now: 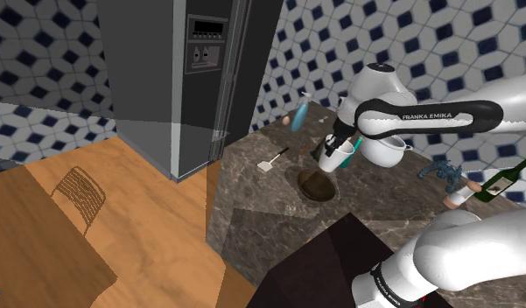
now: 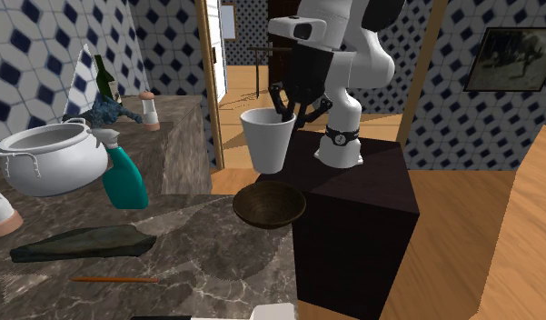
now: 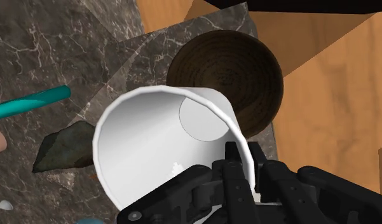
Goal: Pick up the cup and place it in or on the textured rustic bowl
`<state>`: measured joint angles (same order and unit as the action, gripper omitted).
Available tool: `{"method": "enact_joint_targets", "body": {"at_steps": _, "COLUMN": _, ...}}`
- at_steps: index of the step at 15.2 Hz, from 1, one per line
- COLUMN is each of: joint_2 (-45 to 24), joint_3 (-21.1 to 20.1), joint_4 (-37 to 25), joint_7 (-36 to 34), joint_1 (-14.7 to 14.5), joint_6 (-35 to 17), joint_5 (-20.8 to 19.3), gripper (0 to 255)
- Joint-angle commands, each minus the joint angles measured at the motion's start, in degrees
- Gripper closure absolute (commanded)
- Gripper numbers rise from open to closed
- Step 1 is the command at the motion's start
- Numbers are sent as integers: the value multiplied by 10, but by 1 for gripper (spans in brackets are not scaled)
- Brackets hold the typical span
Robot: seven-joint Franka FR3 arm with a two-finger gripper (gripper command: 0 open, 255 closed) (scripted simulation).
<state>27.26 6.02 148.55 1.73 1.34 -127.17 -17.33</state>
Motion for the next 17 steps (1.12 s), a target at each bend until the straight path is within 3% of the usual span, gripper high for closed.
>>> {"method": "enact_joint_targets", "body": {"at_steps": 1, "joint_2": -5, "joint_3": -1, "joint_4": 10, "joint_7": -6, "joint_1": 0, "joint_6": -15, "joint_5": -2, "gripper": 255}}
{"method": "enact_joint_targets", "body": {"at_steps": 17, "joint_2": -94, "joint_3": 1, "joint_4": 71, "joint_7": -48, "joint_1": 17, "joint_6": -162, "joint_5": -41, "gripper": 255}}
